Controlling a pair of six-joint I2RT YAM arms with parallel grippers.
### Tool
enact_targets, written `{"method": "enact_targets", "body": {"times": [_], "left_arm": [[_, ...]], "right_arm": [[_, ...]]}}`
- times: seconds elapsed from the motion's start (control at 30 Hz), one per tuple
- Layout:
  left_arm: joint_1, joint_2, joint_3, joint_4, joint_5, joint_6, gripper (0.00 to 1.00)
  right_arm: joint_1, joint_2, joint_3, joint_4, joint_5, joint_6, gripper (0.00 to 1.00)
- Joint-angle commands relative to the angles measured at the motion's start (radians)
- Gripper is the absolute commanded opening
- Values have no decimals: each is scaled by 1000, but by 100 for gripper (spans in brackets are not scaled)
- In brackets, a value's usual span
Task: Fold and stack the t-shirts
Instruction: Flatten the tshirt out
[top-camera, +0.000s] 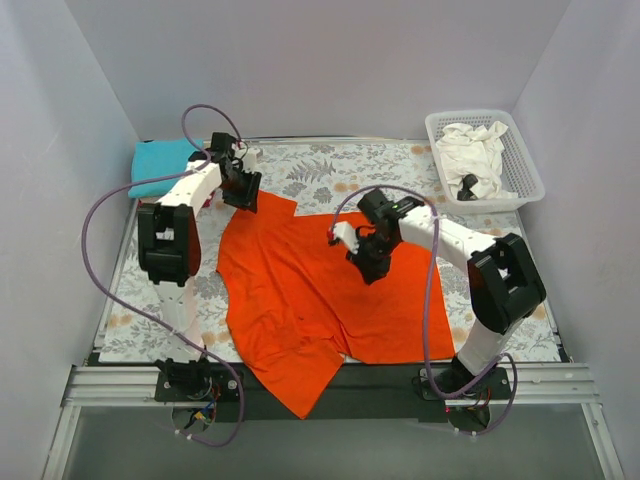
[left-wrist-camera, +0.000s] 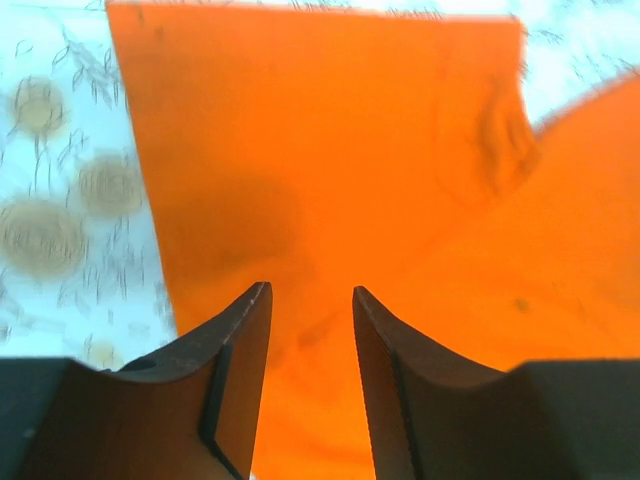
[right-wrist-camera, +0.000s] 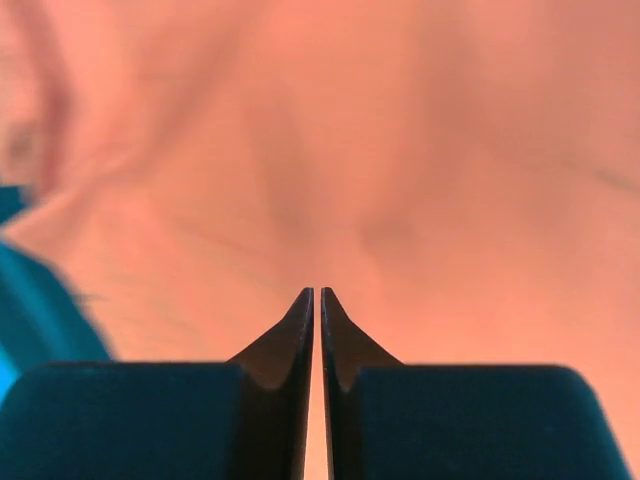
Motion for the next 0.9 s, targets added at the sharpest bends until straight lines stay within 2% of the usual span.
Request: {"method": "enact_targets", "body": {"times": [0.0, 0.03, 0.17, 0.27, 0.37, 0.47, 0.57, 0.67, 0.73, 0.87], "left_arm": [[19, -238, -125, -58, 73, 70, 38], [16, -310, -216, -64, 73, 80, 38], [11, -398, -416, -126, 82, 91, 36], [10, -455, -560, -112, 70, 77, 37], [10, -448, -665, -87, 0, 70, 36], [24, -435, -699, -32, -72, 82, 36], [50, -382, -682, 5, -109, 103, 36], [109, -270, -580, 8, -137, 128, 36], [122, -178, -448, 2, -146, 146, 36], [122, -104, -261, -89, -91, 194, 36]], "right_arm": [[-130, -4, 91, -36, 48, -50, 11], [-141, 8, 97, -33, 68, -59, 11], [-187, 80, 111, 16, 136, -50, 10], [-204, 128, 105, 53, 175, -48, 8], [-224, 172, 89, 85, 220, -56, 7], [-233, 198, 65, 104, 232, -57, 7], [-229, 200, 42, 102, 203, -41, 7], [-207, 183, 5, 101, 174, -25, 7], [-190, 174, -32, 104, 159, -16, 8], [-170, 154, -32, 127, 171, 13, 7]]}}
